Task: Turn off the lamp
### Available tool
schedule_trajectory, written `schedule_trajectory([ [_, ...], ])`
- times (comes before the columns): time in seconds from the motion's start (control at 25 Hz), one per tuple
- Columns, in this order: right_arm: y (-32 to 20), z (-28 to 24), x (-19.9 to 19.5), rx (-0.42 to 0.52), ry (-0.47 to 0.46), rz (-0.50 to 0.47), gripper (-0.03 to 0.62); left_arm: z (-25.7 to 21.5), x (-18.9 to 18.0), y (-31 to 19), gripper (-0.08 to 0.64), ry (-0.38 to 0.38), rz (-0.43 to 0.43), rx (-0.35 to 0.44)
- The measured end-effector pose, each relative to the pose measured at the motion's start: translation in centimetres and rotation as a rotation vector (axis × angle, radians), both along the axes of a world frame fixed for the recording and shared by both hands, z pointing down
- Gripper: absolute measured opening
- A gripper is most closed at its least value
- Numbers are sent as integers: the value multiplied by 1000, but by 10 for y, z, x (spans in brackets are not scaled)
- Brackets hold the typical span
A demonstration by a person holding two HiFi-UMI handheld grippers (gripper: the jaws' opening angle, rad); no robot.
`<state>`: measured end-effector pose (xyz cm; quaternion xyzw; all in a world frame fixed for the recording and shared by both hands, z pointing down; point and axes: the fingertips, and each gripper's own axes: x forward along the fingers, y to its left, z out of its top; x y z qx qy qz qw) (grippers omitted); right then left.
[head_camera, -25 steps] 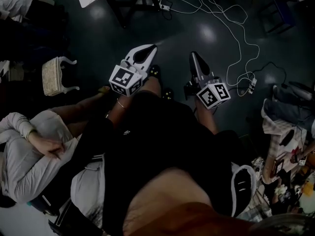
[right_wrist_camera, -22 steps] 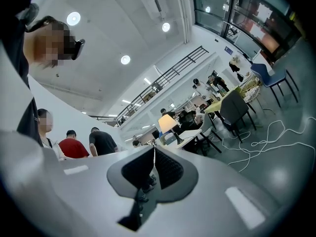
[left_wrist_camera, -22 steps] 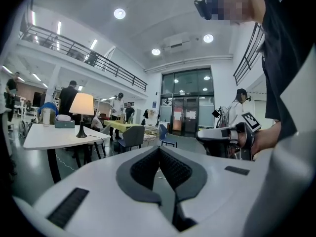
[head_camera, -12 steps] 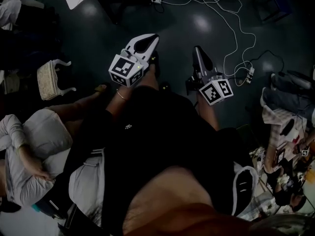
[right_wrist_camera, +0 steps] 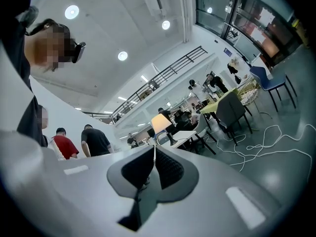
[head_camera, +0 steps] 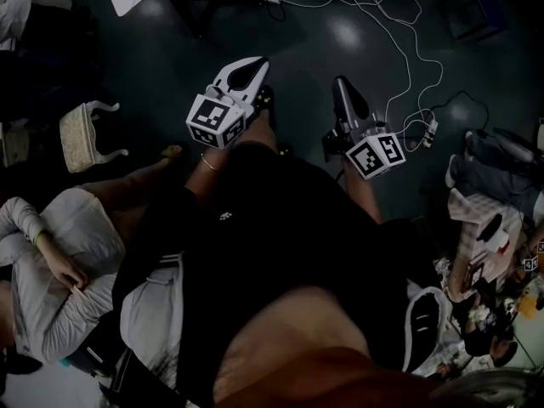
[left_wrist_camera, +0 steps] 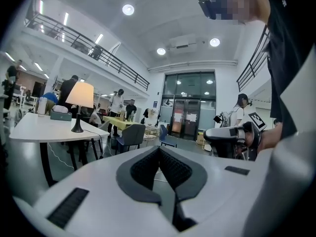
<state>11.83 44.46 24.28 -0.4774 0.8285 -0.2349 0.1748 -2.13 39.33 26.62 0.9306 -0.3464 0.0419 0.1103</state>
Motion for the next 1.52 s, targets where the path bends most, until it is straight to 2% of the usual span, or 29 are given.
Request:
schedule_trajectory([
  [0.52, -82, 1, 3, -23, 19, 24, 0, 5, 16, -87, 8, -9, 42, -16],
  [0.72, -117, 2, -8, -25, 18, 16, 1, 8, 7, -123, 8, 2, 33, -25],
  [1.16, -182, -9, -14, -28, 19, 48, 1, -6, 5, -193, 8, -1, 72, -7],
  [1.52, -232, -9, -34, -37, 17, 38, 0, -4, -19, -239, 8, -4, 49, -17],
])
